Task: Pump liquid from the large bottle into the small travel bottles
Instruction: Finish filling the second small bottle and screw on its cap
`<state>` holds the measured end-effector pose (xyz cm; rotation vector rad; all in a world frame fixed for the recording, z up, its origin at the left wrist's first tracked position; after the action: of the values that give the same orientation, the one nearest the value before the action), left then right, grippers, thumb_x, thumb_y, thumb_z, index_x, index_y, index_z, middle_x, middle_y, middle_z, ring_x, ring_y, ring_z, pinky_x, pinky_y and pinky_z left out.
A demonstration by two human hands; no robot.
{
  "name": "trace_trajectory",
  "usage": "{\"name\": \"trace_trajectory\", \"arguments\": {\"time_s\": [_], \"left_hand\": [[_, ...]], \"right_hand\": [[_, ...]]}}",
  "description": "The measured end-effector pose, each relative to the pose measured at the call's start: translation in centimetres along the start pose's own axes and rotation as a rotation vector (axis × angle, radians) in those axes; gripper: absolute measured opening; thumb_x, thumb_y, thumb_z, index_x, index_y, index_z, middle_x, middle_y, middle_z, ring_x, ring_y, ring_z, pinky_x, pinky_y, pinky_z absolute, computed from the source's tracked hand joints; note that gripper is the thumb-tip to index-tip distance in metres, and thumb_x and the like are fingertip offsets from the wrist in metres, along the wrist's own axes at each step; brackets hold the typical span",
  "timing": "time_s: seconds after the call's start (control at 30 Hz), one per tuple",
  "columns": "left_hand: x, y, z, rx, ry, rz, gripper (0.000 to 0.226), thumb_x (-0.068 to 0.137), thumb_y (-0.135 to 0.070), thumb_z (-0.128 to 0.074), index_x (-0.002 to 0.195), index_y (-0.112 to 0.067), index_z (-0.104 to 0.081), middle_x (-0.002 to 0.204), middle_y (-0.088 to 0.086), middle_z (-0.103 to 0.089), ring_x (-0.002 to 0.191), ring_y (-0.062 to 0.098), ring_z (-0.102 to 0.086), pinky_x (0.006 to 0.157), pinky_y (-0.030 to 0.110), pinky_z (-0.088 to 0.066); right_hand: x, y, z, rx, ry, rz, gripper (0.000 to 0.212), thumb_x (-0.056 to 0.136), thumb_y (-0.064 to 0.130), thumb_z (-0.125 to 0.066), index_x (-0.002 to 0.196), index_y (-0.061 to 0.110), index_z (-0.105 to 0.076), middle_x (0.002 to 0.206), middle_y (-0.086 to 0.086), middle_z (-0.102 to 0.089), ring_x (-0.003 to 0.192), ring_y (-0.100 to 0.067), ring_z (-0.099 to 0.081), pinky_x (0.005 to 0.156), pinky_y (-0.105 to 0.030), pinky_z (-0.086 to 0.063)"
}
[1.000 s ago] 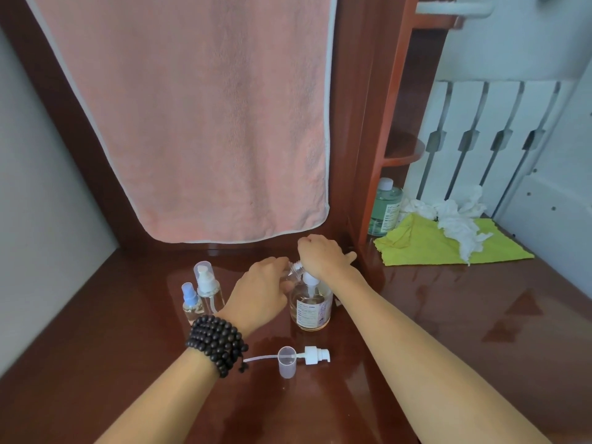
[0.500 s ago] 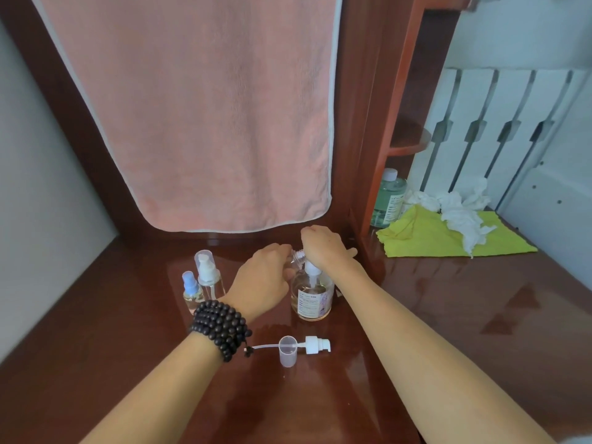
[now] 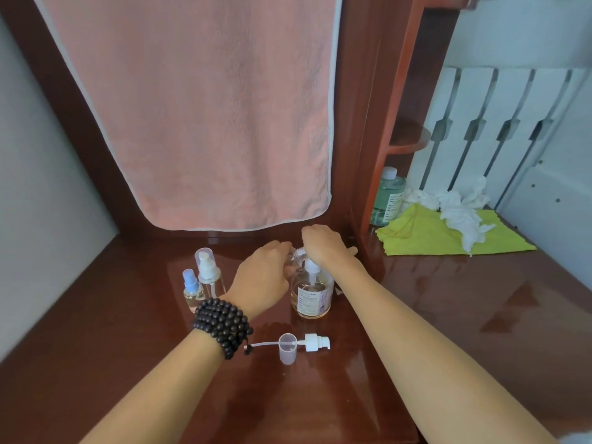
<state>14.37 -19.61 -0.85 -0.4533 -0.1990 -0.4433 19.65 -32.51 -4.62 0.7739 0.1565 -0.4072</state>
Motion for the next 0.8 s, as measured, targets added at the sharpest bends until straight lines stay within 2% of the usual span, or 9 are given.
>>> {"name": "trace_trajectory", "arguments": {"time_s": [0.03, 0.17, 0.27, 0.33, 0.43, 0.5, 0.63, 0.8], "left_hand": [[-0.1, 0.0, 0.0, 0.004, 0.001, -0.001, 0.028, 0.092, -0.015, -0.055, 0.119, -0.016, -0.055, 0.108, 0.001, -0.058, 0.1, 0.025, -0.059, 0.074, 0.037, -0.047], [-0.1, 0.2, 0.8, -0.014, -0.001, -0.008, 0.034, 0.092, -0.017, -0.056, 0.126, -0.018, -0.054, 0.115, 0.0, -0.06, 0.108, 0.024, -0.059, 0.081, 0.042, -0.051], [0.1, -0.3, 1.7, 0.005, -0.03, -0.023, 0.039, 0.093, -0.018, -0.057, 0.132, -0.017, -0.051, 0.122, 0.001, -0.059, 0.113, 0.026, -0.058, 0.085, 0.043, -0.05], [0.0, -0.3, 1.6, 0.001, -0.04, -0.015, 0.04, 0.093, -0.017, -0.057, 0.133, -0.016, -0.051, 0.123, 0.002, -0.059, 0.113, 0.026, -0.057, 0.084, 0.041, -0.049], [-0.1, -0.1, 0.9, -0.019, -0.043, -0.002, 0.036, 0.093, -0.016, -0.056, 0.128, -0.015, -0.053, 0.118, 0.003, -0.059, 0.109, 0.027, -0.058, 0.079, 0.038, -0.048], [-0.2, 0.0, 0.3, -0.015, -0.031, 0.013, 0.033, 0.091, -0.015, -0.056, 0.124, -0.014, -0.055, 0.113, 0.003, -0.059, 0.105, 0.028, -0.059, 0.076, 0.036, -0.046], [-0.4, 0.0, 0.3, -0.009, -0.015, 0.014, 0.036, 0.091, -0.014, -0.056, 0.127, -0.014, -0.054, 0.116, 0.004, -0.059, 0.108, 0.028, -0.058, 0.08, 0.04, -0.05], [-0.1, -0.3, 1.6, 0.013, -0.038, -0.026, 0.037, 0.092, -0.016, -0.056, 0.129, -0.016, -0.052, 0.118, 0.002, -0.058, 0.109, 0.027, -0.058, 0.08, 0.039, -0.047]], "right_hand": [[-0.1, -0.2, 0.0, -0.002, -0.008, -0.011, 0.047, 0.092, 0.023, -0.025, 0.122, 0.013, -0.059, 0.125, -0.008, -0.054, 0.125, -0.032, -0.046, 0.105, -0.057, -0.022], [-0.8, 0.6, 0.4, -0.015, 0.004, 0.028, 0.048, 0.087, 0.03, -0.019, 0.11, 0.013, -0.057, 0.122, -0.009, -0.057, 0.126, -0.033, -0.049, 0.108, -0.057, -0.024], [-0.8, 1.0, 1.5, 0.017, -0.024, 0.041, 0.049, 0.098, 0.037, -0.023, 0.118, 0.014, -0.061, 0.124, -0.008, -0.06, 0.122, -0.031, -0.049, 0.1, -0.054, -0.02], [-0.7, 0.8, 1.6, 0.007, -0.033, 0.037, 0.045, 0.097, 0.036, -0.025, 0.114, 0.014, -0.061, 0.122, -0.009, -0.06, 0.116, -0.03, -0.049, 0.098, -0.05, -0.022], [-0.4, 0.6, 0.3, -0.003, -0.005, 0.01, 0.043, 0.088, 0.032, -0.025, 0.107, 0.013, -0.058, 0.114, -0.01, -0.058, 0.115, -0.031, -0.052, 0.106, -0.052, -0.029], [-0.1, 0.0, -0.1, -0.016, -0.002, -0.027, 0.046, 0.086, 0.03, -0.026, 0.112, 0.012, -0.059, 0.117, -0.009, -0.058, 0.119, -0.032, -0.052, 0.109, -0.055, -0.029], [-0.2, -0.4, 0.3, -0.036, -0.015, -0.045, 0.046, 0.095, 0.03, -0.03, 0.124, 0.012, -0.061, 0.126, -0.009, -0.058, 0.124, -0.032, -0.048, 0.108, -0.053, -0.024], [-0.3, 0.6, 1.5, -0.024, -0.032, 0.021, 0.052, 0.099, 0.041, -0.026, 0.123, 0.013, -0.063, 0.129, -0.009, -0.061, 0.123, -0.032, -0.05, 0.104, -0.054, -0.021]]}}
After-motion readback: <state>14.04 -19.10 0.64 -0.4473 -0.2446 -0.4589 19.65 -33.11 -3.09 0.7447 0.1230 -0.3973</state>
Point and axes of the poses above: each hand's wrist, its own x-axis towards the middle knuckle, its own z-axis out of the back of the hand, y = z × x, the point moved 9 cm from there along x, towards the middle knuckle
